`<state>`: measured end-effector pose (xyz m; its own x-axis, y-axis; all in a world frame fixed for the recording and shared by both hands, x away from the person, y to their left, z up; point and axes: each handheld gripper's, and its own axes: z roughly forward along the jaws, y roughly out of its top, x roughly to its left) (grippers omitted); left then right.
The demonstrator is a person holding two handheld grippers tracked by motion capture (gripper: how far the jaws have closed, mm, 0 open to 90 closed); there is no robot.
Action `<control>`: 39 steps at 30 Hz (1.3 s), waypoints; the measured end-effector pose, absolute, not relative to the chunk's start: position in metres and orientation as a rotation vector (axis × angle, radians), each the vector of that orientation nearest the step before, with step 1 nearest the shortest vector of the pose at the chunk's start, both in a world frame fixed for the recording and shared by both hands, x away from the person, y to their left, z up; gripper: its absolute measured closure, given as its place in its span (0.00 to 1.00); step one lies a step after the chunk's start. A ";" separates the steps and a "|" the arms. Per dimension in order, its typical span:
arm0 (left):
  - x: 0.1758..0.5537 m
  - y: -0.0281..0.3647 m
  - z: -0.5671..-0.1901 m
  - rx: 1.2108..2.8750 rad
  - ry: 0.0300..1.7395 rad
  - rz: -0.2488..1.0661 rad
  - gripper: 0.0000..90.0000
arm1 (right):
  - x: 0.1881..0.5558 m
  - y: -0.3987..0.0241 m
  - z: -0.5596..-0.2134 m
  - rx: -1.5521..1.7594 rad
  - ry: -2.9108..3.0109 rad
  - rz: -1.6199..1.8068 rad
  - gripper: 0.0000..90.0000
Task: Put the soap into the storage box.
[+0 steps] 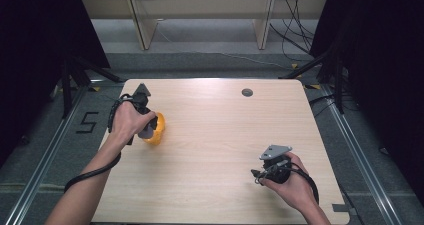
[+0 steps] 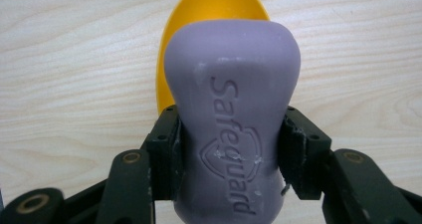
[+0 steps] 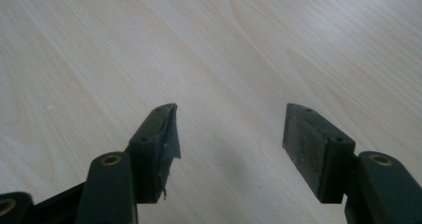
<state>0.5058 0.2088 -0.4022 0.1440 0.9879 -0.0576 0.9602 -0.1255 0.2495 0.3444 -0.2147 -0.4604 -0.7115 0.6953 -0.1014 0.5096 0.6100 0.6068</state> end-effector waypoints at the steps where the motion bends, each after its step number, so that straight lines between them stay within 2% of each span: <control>1: 0.507 0.209 -0.402 2.193 1.911 0.179 0.54 | 0.344 -0.215 -0.460 0.972 2.510 0.797 0.44; 16: 0.517 0.205 -0.408 2.148 1.925 0.196 0.54 | 0.344 -0.215 -0.460 0.969 2.512 0.795 0.44; 39: 0.528 0.207 -0.424 2.191 1.852 0.199 0.54 | 0.344 -0.215 -0.460 0.967 2.508 0.793 0.43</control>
